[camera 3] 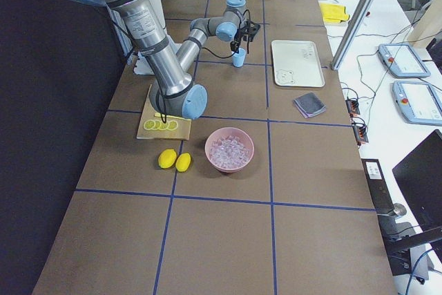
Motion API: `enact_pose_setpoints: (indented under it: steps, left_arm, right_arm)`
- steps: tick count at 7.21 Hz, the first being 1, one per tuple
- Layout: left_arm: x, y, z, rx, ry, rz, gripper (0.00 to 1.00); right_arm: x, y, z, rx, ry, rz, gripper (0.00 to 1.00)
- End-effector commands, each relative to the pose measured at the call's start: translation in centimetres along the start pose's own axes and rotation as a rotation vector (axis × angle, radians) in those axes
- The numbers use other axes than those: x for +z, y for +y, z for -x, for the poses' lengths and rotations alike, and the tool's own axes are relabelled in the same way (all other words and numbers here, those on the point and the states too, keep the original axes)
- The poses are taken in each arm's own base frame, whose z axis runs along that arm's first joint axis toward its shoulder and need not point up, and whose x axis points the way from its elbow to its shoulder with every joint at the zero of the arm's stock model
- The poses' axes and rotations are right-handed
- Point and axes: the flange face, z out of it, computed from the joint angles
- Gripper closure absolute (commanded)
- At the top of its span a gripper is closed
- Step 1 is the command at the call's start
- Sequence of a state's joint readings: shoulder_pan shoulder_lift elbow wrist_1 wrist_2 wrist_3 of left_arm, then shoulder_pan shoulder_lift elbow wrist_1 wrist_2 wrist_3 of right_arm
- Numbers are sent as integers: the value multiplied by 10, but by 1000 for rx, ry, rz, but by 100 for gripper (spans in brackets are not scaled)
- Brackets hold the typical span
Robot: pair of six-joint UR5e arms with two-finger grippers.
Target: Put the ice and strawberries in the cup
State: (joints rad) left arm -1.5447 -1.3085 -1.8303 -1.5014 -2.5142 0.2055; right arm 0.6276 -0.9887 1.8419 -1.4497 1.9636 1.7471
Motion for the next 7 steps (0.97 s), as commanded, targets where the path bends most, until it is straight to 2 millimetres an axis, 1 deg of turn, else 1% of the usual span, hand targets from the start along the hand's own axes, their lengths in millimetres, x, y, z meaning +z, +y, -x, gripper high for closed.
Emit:
enact_pose_setpoints:
  steps: [1, 2, 3, 4, 5, 6, 7]
  left_arm:
    - [1, 1, 2, -5, 1, 3, 0]
    - [2, 1, 3, -6, -1, 5, 0]
    - [2, 0, 3, -6, 1, 4, 0]
    - [2, 1, 3, -7, 1, 5, 0]
    - [2, 1, 3, -7, 1, 5, 0]
    - [2, 1, 3, -7, 0, 6, 0]
    - [2, 1, 3, -7, 1, 5, 0]
  right_arm:
    - [-61, -69, -92, -23, 44, -13, 15]
    - [-79, -82, -143, -46, 76, -37, 16]
    - [-94, -90, -188, -117, 112, -50, 16]
    - [-99, -104, -228, -220, 165, -56, 16]
    - [-102, -119, -257, -305, 209, -58, 16]
    - [-110, -134, -288, -391, 249, -62, 16]
    - [-117, -149, -311, -506, 285, -56, 16]
